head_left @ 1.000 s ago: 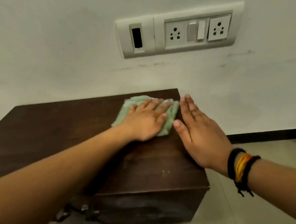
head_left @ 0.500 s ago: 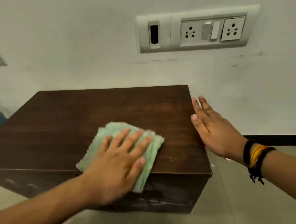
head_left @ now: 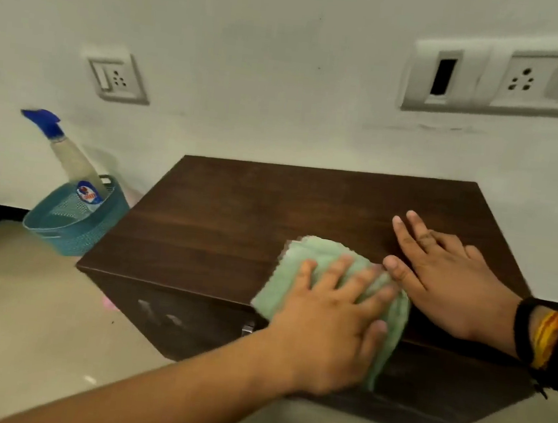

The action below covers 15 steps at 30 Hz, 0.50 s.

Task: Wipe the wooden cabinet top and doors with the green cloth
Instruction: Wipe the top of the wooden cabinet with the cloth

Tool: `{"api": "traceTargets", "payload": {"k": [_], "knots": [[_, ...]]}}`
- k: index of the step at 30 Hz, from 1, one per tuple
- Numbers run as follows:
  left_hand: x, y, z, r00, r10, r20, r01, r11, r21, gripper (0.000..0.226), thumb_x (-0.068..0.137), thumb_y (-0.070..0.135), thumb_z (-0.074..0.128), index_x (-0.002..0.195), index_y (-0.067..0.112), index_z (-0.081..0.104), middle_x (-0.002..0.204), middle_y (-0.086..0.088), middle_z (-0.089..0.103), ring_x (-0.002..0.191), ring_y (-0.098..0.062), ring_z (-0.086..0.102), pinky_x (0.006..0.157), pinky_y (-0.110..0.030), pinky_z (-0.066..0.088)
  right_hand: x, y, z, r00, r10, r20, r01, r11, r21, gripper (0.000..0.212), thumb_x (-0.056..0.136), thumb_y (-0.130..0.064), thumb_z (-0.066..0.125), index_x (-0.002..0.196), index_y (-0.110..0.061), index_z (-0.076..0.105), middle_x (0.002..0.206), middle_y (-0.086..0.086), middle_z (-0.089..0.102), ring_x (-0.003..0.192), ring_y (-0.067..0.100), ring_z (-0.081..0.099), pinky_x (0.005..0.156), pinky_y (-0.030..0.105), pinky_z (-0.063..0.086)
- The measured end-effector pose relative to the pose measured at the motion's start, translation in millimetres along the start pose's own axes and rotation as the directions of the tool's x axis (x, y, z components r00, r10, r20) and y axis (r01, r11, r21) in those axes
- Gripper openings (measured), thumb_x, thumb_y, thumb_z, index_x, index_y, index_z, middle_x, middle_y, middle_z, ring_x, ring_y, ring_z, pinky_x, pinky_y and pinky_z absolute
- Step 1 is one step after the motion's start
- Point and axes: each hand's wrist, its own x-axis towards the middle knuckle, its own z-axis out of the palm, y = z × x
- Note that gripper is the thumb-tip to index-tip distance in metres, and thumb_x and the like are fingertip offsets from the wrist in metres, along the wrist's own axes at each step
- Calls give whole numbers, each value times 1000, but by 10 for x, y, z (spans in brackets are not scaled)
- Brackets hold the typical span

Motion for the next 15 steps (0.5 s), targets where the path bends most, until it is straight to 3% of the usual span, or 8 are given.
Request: {"api": "traceTargets", "payload": {"k": [2, 5, 8, 12, 15], "knots": [[219, -19, -66, 998, 58, -4, -58, 998, -34, 55, 103, 48, 22, 157, 34, 20, 168, 3, 12, 154, -25, 3, 119, -62, 5, 13, -150, -28, 1000, 7, 9, -8, 991, 134, 89, 78, -80, -12, 157, -40, -5, 167, -14, -10, 153, 18, 5, 116, 44, 16], [140, -595, -109, 993, -95, -65, 95, 996, -4, 56, 103, 53, 17, 157, 40, 13, 167, 10, 12, 155, -21, 5, 120, -58, 9, -42, -331, -47, 997, -58, 58, 41, 968, 249, 99, 68, -84, -14, 157, -43, 0, 165, -21, -8, 152, 10, -2, 117, 43, 8], [-316, -788, 67, 958, -223, -180, 236, 970, 59, 58, 101, 54, 13, 157, 39, 13, 166, 9, 17, 154, -24, 11, 118, -60, 15, -118, -546, 66, 980, -171, 102, 166, 985, 51, 95, 73, -80, -16, 158, -38, -6, 166, -14, -16, 153, 14, -8, 118, 42, 7], [-468, -630, 164, 953, -146, -265, 164, 985, 46, 58, 103, 53, 18, 155, 32, 27, 163, 3, 30, 151, -27, 22, 115, -63, 20, -51, -799, 102, 971, -228, 74, 234, 969, -85, 98, 74, -81, -16, 158, -31, -11, 166, -6, -18, 153, 18, -9, 121, 42, 6], [-531, -853, 216, 939, -107, -326, 156, 979, 128, 60, 102, 53, 24, 154, 23, 34, 158, -2, 39, 147, -28, 32, 113, -59, 28, 18, -929, 98, 953, -295, 67, 302, 945, -123, 97, 76, -80, -16, 158, -28, -12, 167, -7, -17, 153, 18, -10, 121, 39, 4]]}}
